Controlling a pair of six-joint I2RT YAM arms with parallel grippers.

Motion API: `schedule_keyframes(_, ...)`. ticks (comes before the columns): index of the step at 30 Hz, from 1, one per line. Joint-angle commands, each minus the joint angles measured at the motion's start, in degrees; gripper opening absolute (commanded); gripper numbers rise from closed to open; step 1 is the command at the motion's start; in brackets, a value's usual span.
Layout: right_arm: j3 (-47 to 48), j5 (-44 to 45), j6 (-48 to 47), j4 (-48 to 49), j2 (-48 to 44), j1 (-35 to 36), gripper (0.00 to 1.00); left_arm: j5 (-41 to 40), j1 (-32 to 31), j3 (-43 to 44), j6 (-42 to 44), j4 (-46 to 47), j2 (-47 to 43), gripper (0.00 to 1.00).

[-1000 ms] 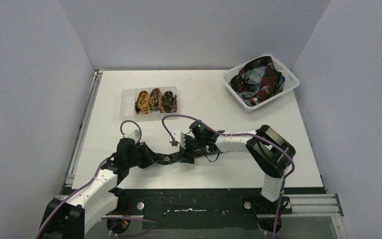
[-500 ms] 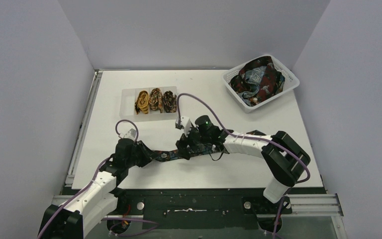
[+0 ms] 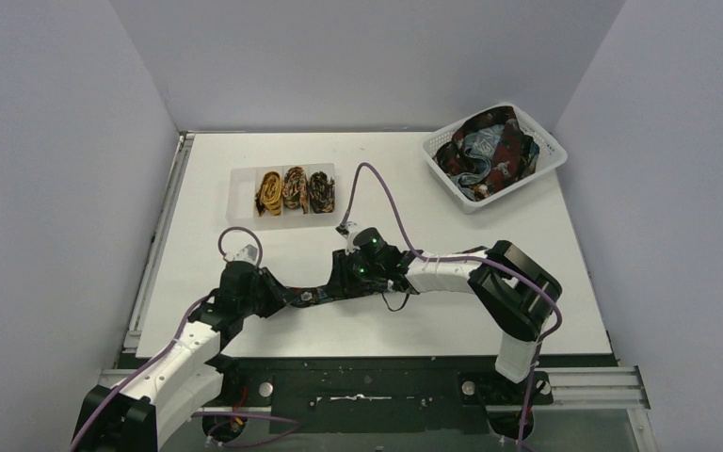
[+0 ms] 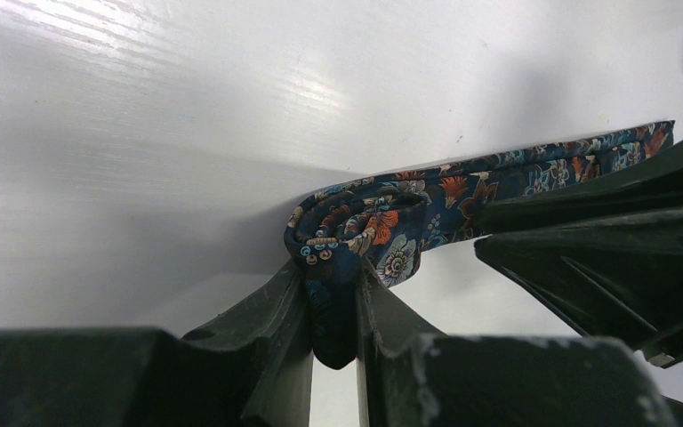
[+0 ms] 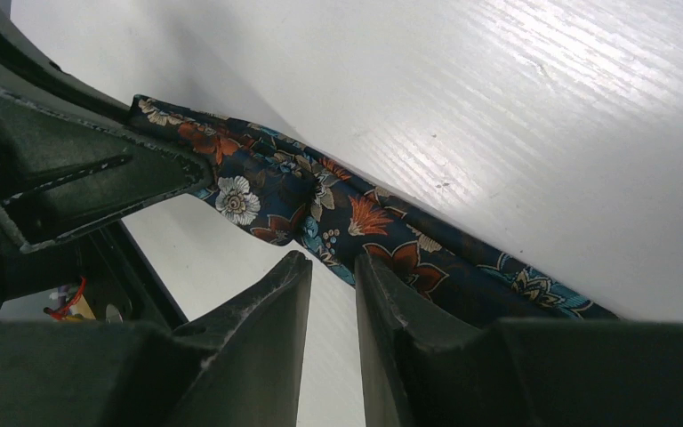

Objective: Roll the ties
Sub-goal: Roll the tie at the center of the board.

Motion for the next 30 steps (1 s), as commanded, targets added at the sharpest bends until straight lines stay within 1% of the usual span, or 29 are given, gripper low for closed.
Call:
schedule_keyframes(1,4.03,-0.22,2.76,2.46,1.80,1.28,0.26,-1.17,-0.24,2.98,1.61,-0.78,-0.15,0.11)
schedule_keyframes(8,6.48,-0.14,2.82,1.11,3.28,1.56,0.24,-1.80,-0.51,3.63,2.16,-2.23,-0.14,0.11)
schedule_keyframes(15,9.86,-2.28,0.37,-1.70,5.91,1.22,0.22,-2.52,-0.59,5.78,2.78,-3.94,1.11,0.11)
schedule_keyframes(20,9.51,-2.15,0.93,-1.31,6.76,2.08,0.21,-2.69,-0.60,6.15,3.22,-4.39,1.65,0.11)
schedule_keyframes(23,9.81,-0.26,0.69,-3.00,7.27,2.01,0.21,-2.79,-0.68,6.36,3.46,-5.03,1.57,0.11)
schedule_keyframes(30,10.69,-1.19,0.19,-3.62,8.28,2.26,0.21,-3.86,-1.05,8.17,4.75,-7.21,2.02,0.11)
